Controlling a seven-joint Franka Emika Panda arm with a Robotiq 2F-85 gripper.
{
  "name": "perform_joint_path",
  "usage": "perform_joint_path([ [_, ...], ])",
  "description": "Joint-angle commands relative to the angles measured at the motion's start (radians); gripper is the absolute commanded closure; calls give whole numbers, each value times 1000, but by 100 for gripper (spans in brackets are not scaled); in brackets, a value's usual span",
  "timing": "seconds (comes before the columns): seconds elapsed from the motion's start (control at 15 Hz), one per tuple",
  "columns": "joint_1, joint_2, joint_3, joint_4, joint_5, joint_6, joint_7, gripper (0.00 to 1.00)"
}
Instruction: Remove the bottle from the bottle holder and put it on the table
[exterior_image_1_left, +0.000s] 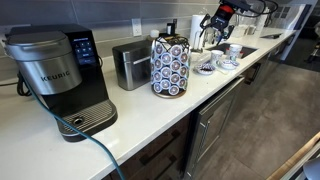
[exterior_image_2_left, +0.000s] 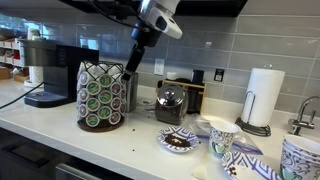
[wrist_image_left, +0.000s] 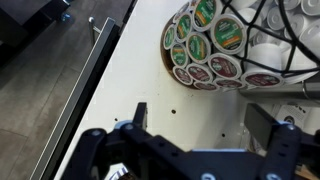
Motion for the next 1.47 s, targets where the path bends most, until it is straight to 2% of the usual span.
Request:
perform_joint_path([
  [0.0,-2,43,-3,36,42,-8,19,0],
  [0.47,7,205,5,200,60,-41,144,0],
  [0.87,21,308,27,327,75,-142,257,0],
  [1.4,27,370,59,398,134,-142,244,0],
])
